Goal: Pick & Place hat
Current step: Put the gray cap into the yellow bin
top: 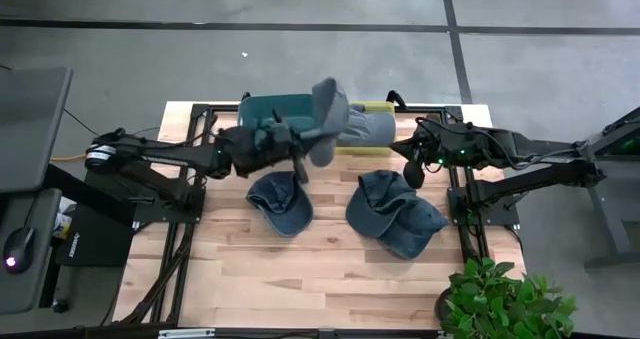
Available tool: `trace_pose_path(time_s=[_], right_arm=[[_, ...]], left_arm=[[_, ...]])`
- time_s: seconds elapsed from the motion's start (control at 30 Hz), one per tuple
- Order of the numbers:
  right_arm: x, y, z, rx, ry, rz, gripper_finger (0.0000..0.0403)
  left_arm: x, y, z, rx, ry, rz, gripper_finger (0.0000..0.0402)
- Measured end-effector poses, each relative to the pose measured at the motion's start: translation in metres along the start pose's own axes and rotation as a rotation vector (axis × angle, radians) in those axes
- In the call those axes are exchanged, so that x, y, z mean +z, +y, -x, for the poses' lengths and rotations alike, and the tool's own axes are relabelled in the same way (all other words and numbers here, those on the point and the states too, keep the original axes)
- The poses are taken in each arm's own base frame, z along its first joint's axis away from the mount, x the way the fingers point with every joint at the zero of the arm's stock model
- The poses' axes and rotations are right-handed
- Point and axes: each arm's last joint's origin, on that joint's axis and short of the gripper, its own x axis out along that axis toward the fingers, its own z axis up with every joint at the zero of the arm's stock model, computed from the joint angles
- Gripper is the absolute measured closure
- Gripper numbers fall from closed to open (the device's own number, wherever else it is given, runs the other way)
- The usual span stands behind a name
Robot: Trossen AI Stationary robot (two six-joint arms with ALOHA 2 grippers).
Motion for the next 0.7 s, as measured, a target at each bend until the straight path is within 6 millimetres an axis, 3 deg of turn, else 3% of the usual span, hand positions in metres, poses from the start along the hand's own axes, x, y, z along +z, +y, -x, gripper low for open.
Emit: trace_pose_path(time_s=[0.23,0.53,0.7], right_arm=[[0.005,-0.002,0.000,-0.096,-0.088,-0.200,0.0402],[0.020,0.000,-0.006,-0.054,-0.217,-0.382,0.0400],[0.024,-0.001,-0.019,-0.068,-0.240,-0.470,0.0372]], left_arm=[[-0.016,0.036,0.003,-0.060,-0.336,0.167,0.0398],[-0.022,0.059,-0.007,-0.143,-0.489,0.176,0.0398],[-0.030,0.070,-0.014,-0.141,-0.531,0.181,0.0398]])
